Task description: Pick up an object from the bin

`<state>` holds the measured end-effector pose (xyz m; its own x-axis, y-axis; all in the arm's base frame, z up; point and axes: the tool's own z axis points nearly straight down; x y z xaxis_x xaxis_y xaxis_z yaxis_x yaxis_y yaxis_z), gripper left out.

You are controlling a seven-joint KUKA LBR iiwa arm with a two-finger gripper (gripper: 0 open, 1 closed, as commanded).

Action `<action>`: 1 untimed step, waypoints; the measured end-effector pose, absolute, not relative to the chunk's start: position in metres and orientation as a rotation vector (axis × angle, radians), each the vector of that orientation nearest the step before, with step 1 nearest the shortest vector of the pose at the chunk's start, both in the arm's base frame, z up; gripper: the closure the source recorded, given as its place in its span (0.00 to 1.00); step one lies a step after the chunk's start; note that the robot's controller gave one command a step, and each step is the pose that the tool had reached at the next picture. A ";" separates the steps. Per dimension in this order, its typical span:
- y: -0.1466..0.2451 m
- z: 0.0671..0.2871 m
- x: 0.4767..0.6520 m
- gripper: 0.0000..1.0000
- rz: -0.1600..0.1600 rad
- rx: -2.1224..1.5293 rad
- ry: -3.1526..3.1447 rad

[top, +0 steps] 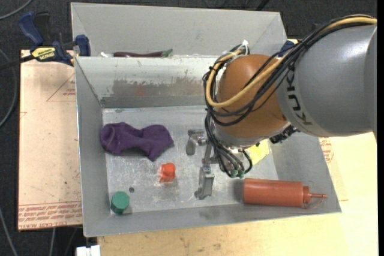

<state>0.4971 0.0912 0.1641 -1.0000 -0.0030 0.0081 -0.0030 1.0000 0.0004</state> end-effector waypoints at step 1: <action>0.091 0.168 0.499 0.00 -0.002 0.000 -3.141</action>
Offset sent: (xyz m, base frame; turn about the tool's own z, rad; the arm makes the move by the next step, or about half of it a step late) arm 0.0340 0.0614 -0.0553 -0.1616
